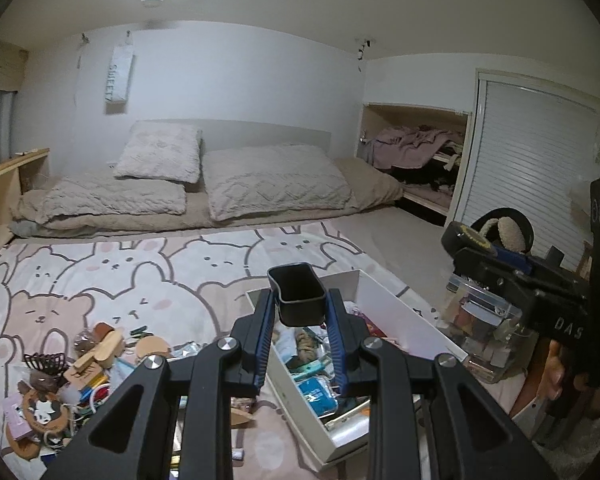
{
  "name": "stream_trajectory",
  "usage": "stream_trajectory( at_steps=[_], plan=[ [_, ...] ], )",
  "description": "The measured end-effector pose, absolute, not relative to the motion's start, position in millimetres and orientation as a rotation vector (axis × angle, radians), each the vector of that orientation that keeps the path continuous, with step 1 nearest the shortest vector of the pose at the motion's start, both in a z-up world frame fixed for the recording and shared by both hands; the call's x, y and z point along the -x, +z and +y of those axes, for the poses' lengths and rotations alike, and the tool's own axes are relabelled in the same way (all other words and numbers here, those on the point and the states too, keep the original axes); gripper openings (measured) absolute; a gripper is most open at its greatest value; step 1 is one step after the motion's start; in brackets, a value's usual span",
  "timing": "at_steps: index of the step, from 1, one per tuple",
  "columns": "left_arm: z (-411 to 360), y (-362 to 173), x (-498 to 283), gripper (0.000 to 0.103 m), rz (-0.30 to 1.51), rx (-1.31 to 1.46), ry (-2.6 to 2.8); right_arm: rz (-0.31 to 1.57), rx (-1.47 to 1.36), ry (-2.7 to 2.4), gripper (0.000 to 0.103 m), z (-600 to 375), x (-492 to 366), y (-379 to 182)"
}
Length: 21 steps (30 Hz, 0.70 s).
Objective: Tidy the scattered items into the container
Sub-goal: 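Carry the held black cup and black tin toward the cardboard box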
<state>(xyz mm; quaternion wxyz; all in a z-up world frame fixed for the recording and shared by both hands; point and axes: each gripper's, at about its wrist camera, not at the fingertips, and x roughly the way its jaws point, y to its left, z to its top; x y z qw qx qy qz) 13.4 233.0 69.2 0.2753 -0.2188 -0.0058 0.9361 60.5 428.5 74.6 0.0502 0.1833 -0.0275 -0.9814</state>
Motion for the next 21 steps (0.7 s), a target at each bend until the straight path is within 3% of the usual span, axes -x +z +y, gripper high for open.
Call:
stream_trajectory(
  at_steps=[21],
  plan=[
    [308.8,28.6,30.6,0.026,0.041,0.753,2.422,-0.109,-0.902,-2.925,0.050,498.7,-8.3,7.5]
  ],
)
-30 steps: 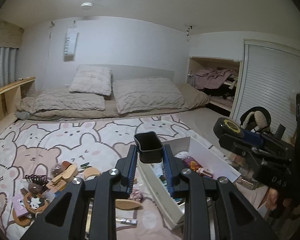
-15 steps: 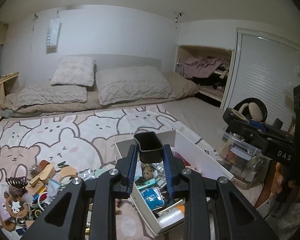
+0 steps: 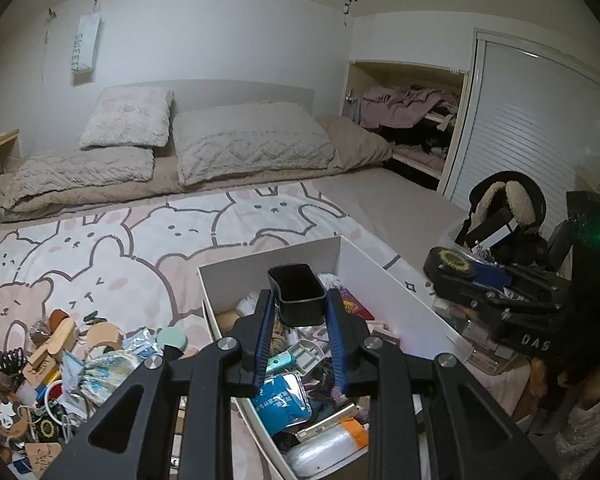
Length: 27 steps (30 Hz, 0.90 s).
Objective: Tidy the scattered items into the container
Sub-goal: 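Carry the held black cup and black tin toward the cardboard box, then lower the black cup and black tin over the cardboard box contents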
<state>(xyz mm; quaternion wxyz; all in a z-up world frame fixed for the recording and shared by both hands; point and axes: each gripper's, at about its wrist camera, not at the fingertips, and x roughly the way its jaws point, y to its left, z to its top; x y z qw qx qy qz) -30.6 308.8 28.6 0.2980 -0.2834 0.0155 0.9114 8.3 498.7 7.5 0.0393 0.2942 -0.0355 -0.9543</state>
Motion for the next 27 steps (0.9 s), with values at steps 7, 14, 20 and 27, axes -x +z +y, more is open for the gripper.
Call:
stream_trajectory(
  at_steps=[7,14,20,27],
  plan=[
    [320.6,6.3,41.0,0.026,0.050,0.835,2.387,-0.106,-1.020,-2.846,0.050,498.0,10.4,-22.9],
    [331.2,-9.1,48.1,0.026,0.089,0.928,2.326,-0.099,-1.181,-2.705,0.050,489.4,28.2,-44.2],
    [340.9,-18.9,54.2,0.026,0.123,1.024,2.256,-0.093,-1.293,-2.624,0.050,492.7,35.5,-54.8],
    [358.6,-36.9,57.9,0.026,0.195,1.138,2.180,-0.124,-1.384,-2.538,0.050,503.0,34.6,-72.9]
  ],
)
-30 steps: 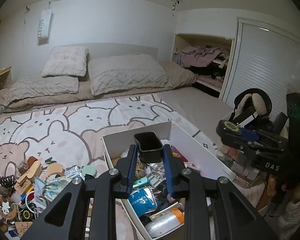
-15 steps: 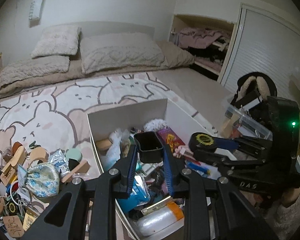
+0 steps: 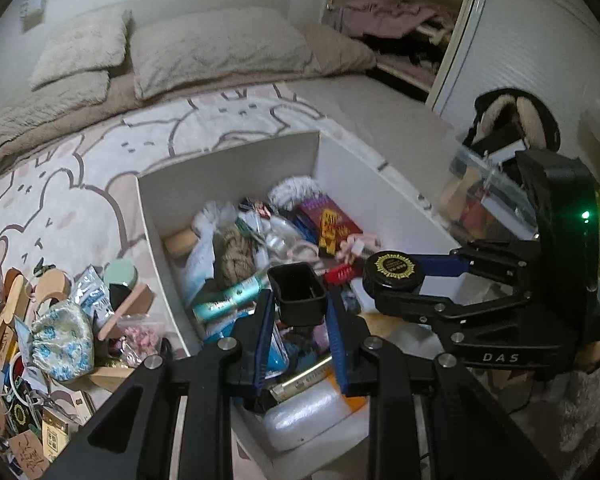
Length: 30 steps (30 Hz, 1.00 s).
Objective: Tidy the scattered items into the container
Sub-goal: 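Lower the black cup and black tin over the cardboard box contents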
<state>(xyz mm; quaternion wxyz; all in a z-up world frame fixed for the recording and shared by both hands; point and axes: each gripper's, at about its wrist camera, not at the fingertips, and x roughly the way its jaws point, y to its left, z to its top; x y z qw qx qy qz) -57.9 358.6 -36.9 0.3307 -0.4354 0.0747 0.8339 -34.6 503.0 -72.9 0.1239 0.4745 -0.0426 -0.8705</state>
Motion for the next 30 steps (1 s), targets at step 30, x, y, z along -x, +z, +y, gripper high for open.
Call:
stream_trajectory(
  at_steps=[30],
  plan=[
    [388.5,-93.7,61.1,0.026,0.369,1.423,2.028,-0.106,-1.584,-2.370,0.050,508.2,36.3,-99.7]
  ],
)
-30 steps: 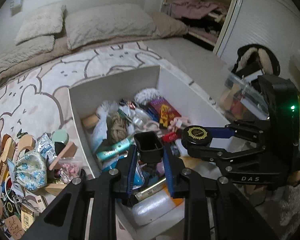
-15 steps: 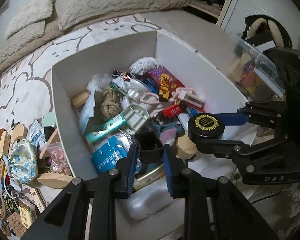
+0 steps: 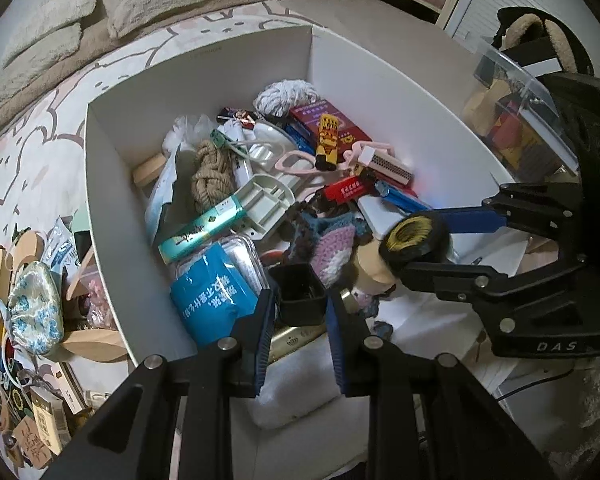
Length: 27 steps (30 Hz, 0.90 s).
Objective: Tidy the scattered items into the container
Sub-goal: 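Lower the black cup and black tin over the cardboard box contents, then open the left gripper to drop the black cup while the right gripper releases the black tin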
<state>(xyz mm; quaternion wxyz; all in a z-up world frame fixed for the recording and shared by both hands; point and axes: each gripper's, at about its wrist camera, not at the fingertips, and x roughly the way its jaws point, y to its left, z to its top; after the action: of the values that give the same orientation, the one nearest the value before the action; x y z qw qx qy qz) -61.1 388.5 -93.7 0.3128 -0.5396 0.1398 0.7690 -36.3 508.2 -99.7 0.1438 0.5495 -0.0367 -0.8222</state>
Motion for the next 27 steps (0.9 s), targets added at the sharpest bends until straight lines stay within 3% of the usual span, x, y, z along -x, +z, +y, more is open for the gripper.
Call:
stream_trajectory(
  at_steps=[17,18,20,24,27],
  plan=[
    [396.9,-95.4,55.6,0.026,0.336,1.432,2.015,-0.098,-1.570,-2.384,0.051,511.5,36.1,-95.4],
    [396.2,-94.9,55.8,0.028,0.330,1.436,2.016,-0.095,-1.571,-2.384,0.051,511.4,36.1,-95.6],
    [394.9,-92.2,56.1,0.058,0.313,1.434,2.029,-0.093,-1.572,-2.389,0.051,512.5,35.9,-95.6],
    [394.8,-84.1,52.0,0.062,0.333,1.406,2.059,-0.101,-1.574,-2.407,0.051,516.1,36.1,-94.5],
    [393.5,-79.7,49.7,0.074,0.340,1.393,2.076,-0.087,-1.571,-2.413,0.051,514.7,35.4,-94.0]
  ],
)
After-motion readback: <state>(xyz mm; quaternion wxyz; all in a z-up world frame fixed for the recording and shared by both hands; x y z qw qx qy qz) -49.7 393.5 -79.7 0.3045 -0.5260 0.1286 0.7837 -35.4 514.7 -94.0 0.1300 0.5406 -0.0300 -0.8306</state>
